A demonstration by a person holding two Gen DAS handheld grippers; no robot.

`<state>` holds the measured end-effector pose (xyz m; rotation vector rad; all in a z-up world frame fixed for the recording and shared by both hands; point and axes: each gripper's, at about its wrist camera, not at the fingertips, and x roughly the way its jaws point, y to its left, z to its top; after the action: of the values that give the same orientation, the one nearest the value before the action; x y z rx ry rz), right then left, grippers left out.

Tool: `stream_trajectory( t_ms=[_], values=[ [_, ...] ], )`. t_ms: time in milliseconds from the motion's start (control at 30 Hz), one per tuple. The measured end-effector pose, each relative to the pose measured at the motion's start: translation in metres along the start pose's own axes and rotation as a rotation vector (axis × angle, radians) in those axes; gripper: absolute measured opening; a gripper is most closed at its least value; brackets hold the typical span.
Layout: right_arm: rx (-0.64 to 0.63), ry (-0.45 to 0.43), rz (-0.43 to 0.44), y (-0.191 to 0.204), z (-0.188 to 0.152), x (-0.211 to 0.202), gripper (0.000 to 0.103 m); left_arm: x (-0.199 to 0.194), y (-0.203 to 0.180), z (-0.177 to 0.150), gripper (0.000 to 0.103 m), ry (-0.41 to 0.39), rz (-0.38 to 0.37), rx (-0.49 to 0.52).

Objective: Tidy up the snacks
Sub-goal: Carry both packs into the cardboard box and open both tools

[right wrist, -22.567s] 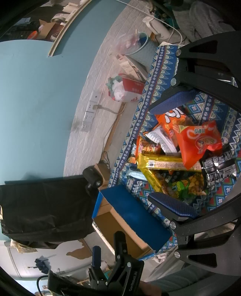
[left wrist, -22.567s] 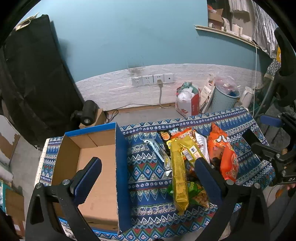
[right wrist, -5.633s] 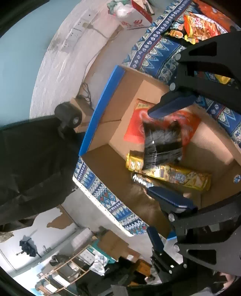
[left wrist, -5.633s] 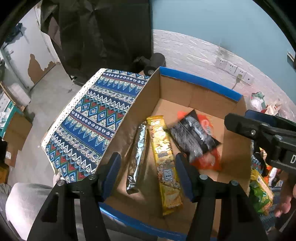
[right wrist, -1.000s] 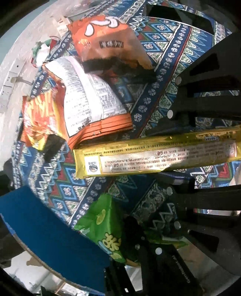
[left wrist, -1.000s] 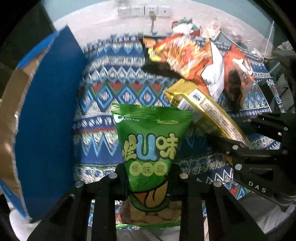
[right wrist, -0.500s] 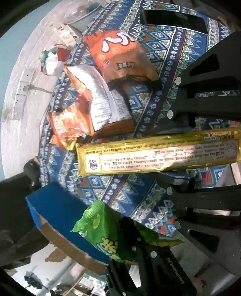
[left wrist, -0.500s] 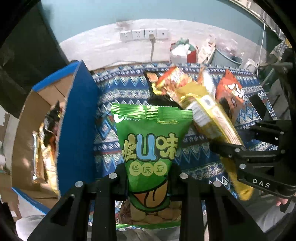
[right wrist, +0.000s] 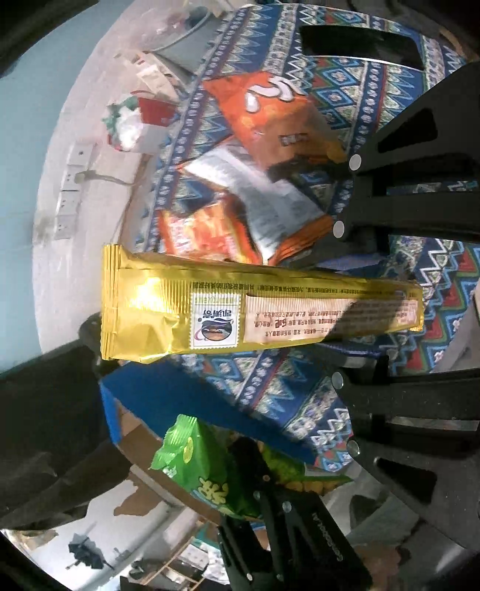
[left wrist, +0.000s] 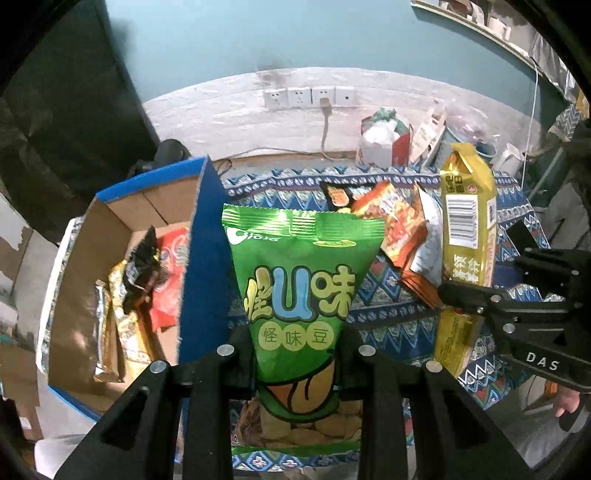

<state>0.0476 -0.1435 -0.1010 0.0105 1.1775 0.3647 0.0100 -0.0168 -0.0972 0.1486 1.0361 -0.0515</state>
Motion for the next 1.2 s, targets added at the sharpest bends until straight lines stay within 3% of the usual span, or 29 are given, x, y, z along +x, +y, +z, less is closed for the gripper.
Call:
stream_trajectory(
  t_ms=[433, 1033, 1200],
  values=[
    [-0.042, -0.085, 0.053, 0.036, 0.043, -0.021, 0.031, -0.032, 0.043, 0.01, 0.028, -0.102, 0.077, -0.042],
    [-0.096, -0.109, 0.136, 0.098, 0.1, -0.015, 0.031, -0.042, 0.121, 0.006, 0.028, -0.12, 0.122, -0.166],
    [-0.101, -0.095, 0.175, 0.115, 0.117, -0.006, 0.031, -0.044, 0.145, 0.004, 0.028, -0.124, 0.165, -0.183]
  ],
)
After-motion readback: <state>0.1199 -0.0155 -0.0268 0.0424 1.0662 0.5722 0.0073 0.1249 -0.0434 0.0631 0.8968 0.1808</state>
